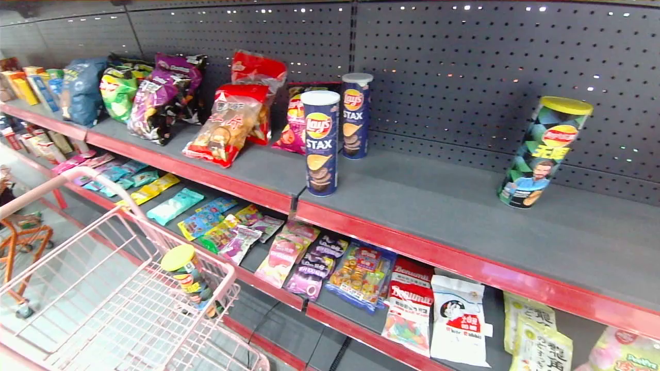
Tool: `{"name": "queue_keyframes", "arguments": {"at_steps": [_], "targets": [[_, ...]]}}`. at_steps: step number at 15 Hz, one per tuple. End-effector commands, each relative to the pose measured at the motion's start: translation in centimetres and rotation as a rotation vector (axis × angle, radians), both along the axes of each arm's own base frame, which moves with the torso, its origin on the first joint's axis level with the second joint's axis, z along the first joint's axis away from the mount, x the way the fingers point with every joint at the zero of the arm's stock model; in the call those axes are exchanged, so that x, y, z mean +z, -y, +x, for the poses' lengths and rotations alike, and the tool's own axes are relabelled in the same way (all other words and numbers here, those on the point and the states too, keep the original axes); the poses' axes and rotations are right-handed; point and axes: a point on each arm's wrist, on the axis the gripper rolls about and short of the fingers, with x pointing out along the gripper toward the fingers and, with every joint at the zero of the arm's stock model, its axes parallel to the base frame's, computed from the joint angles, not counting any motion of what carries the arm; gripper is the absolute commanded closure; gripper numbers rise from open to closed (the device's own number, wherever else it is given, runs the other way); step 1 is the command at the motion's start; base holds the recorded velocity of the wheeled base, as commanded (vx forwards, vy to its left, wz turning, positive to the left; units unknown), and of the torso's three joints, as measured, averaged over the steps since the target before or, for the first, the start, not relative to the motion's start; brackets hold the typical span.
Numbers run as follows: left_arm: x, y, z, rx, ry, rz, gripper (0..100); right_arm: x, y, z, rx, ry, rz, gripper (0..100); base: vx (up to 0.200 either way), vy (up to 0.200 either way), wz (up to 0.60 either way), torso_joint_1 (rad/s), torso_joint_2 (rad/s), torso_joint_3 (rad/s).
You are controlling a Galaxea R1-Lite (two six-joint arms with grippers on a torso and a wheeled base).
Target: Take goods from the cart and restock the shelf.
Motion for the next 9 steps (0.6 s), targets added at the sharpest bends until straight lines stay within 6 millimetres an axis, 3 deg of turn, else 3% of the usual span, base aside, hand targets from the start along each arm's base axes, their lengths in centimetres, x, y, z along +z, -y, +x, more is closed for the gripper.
{"name": "queue_keyframes", "arguments": {"at_steps": [1,4,9], "targets": [[0.00,0.00,0.00,0.001,-0.001,0.000,0,0.02,0.00,0.01,0.001,-0.001,-0.001,0,0.000,0.000,0.60,0.002,0.00,-0.002],[0.00,0.00,0.00,0.001,-0.001,0.000,0,-0.02,0.00,0.02,0.001,-0.002,0.000,0,0.000,0.000,0.60,-0.001,0.00,0.004],[0.00,0.00,0.00,0.001,-0.001,0.000,0,-0.02,0.01,0.02,-0.004,-0.002,0.003,0,0.000,0.000,0.00,0.000,0.00,0.000]]}}
